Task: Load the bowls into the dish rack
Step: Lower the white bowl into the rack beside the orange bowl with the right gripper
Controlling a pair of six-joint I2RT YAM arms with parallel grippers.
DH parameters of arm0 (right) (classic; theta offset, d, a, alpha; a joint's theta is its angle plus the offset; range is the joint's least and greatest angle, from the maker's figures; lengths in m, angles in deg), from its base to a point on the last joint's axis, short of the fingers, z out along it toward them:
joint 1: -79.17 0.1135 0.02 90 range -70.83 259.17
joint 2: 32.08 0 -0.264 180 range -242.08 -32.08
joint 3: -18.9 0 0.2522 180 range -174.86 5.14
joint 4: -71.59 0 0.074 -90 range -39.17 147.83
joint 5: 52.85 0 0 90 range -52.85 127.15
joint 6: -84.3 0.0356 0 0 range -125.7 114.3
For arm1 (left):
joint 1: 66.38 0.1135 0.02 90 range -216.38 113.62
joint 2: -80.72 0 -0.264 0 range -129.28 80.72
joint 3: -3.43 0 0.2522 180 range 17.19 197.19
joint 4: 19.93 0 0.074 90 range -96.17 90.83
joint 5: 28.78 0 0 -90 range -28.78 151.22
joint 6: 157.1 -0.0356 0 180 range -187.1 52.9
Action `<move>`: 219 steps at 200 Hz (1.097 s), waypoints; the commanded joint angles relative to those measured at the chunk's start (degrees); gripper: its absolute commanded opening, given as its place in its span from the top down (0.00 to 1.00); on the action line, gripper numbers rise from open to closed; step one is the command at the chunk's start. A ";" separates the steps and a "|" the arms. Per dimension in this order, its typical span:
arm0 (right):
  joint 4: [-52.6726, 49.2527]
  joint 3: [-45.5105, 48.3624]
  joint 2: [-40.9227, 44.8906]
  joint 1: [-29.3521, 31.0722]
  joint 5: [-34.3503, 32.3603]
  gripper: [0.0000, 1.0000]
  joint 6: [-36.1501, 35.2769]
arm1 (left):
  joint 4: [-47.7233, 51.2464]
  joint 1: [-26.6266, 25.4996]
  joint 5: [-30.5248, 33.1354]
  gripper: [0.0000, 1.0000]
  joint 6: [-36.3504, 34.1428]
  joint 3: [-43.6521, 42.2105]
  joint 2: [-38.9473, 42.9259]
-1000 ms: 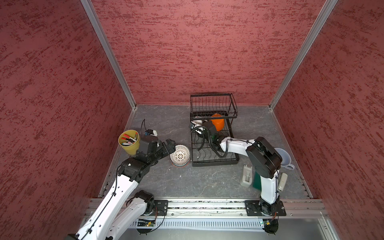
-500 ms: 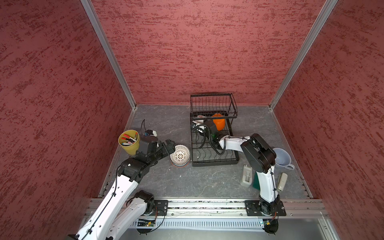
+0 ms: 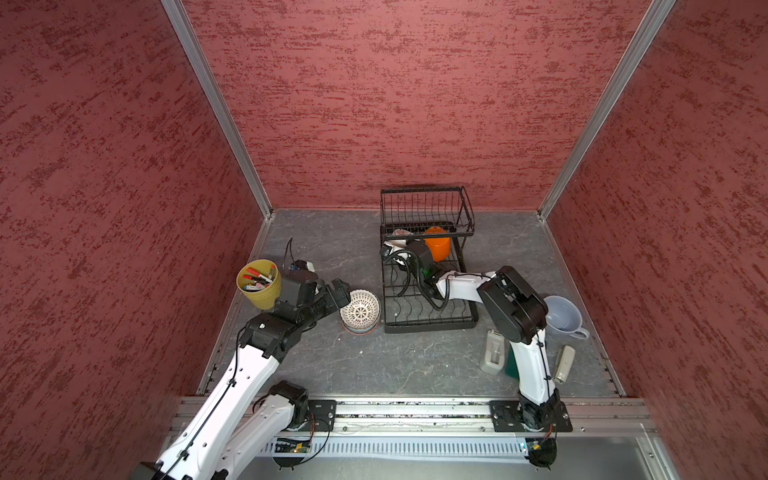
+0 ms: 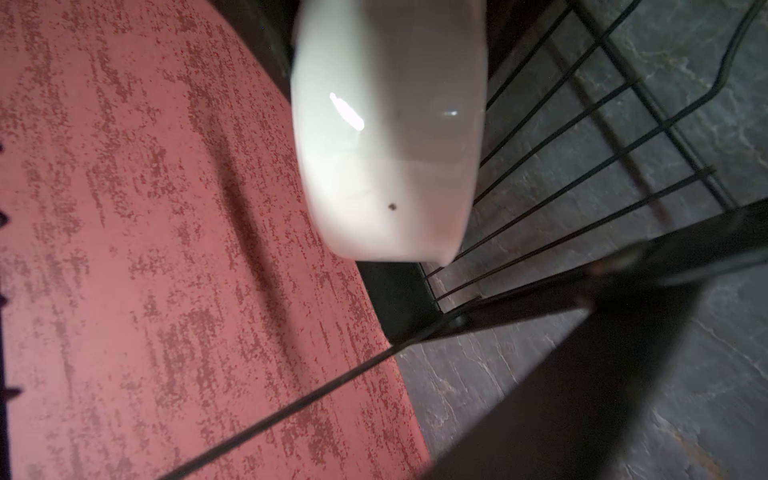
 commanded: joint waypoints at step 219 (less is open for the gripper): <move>-0.22 3.38 0.62 0.66 -2.42 0.09 4.74 | -1.24 1.56 -1.87 0.00 -1.21 -1.12 0.81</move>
